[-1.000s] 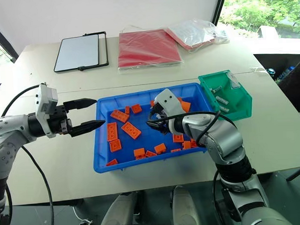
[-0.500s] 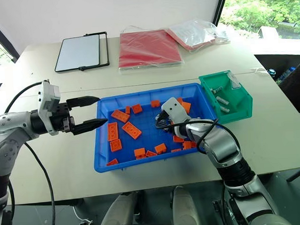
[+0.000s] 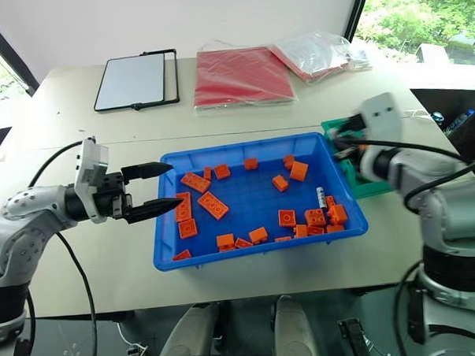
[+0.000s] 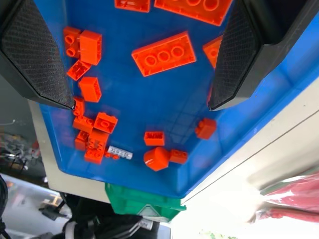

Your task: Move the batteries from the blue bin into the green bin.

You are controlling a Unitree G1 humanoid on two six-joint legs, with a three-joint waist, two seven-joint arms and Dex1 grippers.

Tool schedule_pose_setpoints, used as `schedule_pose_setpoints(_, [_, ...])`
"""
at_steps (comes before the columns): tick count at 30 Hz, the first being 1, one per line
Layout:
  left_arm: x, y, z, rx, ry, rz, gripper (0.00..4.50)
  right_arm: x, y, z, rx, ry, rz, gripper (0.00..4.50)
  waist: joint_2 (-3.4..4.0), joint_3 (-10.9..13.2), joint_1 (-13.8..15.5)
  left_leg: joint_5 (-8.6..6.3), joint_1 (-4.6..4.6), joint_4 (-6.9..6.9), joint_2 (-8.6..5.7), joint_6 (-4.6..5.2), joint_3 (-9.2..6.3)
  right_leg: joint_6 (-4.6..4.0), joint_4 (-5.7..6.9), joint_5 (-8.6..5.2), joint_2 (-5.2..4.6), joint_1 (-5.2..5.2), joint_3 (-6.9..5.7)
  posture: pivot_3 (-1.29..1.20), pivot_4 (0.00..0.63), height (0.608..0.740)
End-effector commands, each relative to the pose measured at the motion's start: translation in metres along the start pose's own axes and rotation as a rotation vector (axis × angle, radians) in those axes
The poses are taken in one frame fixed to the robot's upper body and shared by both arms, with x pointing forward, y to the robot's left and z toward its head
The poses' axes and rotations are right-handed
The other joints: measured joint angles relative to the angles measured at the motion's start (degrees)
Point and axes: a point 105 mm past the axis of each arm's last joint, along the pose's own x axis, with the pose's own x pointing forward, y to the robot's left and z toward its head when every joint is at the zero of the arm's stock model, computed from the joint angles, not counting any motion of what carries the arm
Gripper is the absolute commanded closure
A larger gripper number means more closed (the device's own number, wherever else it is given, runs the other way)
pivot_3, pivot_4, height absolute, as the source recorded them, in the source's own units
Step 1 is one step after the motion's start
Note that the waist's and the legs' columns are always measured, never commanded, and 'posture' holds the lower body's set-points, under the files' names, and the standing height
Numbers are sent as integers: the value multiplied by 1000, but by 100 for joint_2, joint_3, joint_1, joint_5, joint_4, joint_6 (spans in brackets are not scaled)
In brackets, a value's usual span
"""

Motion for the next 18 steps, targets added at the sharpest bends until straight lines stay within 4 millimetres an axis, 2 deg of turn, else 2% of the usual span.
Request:
schedule_pose_setpoints(1, [7, -1, 12, 53, -33, -32, 0, 2, -19, -8, -7, 7, -65, 3338, 0, 0, -28, 0, 0, 0, 2, 0, 4, 0, 0, 0, 0, 0, 1, 0, 150, 731])
schedule_pose_setpoints(2, [9, -1, 13, 55, -37, -39, 0, 5, -25, -11, -33, 12, -98, 2944, 1, 0, -38, 0, 1, 1, 4, 0, 6, 1, 0, 0, 1, 0, 1, 0, 150, 731])
schedule_pose_setpoints(5, [13, 0, 15, 59, -44, -52, 0, 13, -36, -18, -89, 22, -158, 1352, 2, 0, -103, 1, 1, 4, 4, 1, 11, 2, 2, 1, 1, -1, 3, 0, 150, 731])
schedule_pose_setpoints(7, [15, 1, 16, 63, -47, -59, 0, 14, -29, -11, -131, -8, -136, 416, 2, 0, -117, 1, 1, 4, 4, 1, 11, 3, 3, 2, 1, -2, 3, 0, 150, 731])
schedule_pose_setpoints(10, [16, 1, 17, 66, -50, -63, 0, 5, -10, 15, -155, -89, -77, 416, 6, 2, -126, 0, 1, 2, 5, 3, 11, 4, 6, 2, 2, -5, 3, 0, 150, 731])
schedule_pose_setpoints(12, [17, 0, 17, 66, -52, -64, 0, 0, 8, 21, -148, -87, -27, 416, 7, 2, -124, -1, 1, 2, 6, 3, 10, 4, 7, 2, 2, -5, 3, 0, 150, 731])
schedule_pose_setpoints(15, [16, -1, 16, 64, -52, -63, 0, -4, 34, 13, -80, -37, 30, 416, 4, 1, -110, -1, 0, 4, 8, 3, 6, 4, 6, 2, 4, -4, 2, 0, 150, 731])
schedule_pose_setpoints(18, [15, -2, 14, 60, -51, -55, 0, -7, 64, -14, -14, 63, 59, 416, 2, 0, -88, -1, -1, 8, 7, 3, 0, 4, 6, 2, 4, 1, 1, 0, 150, 731])
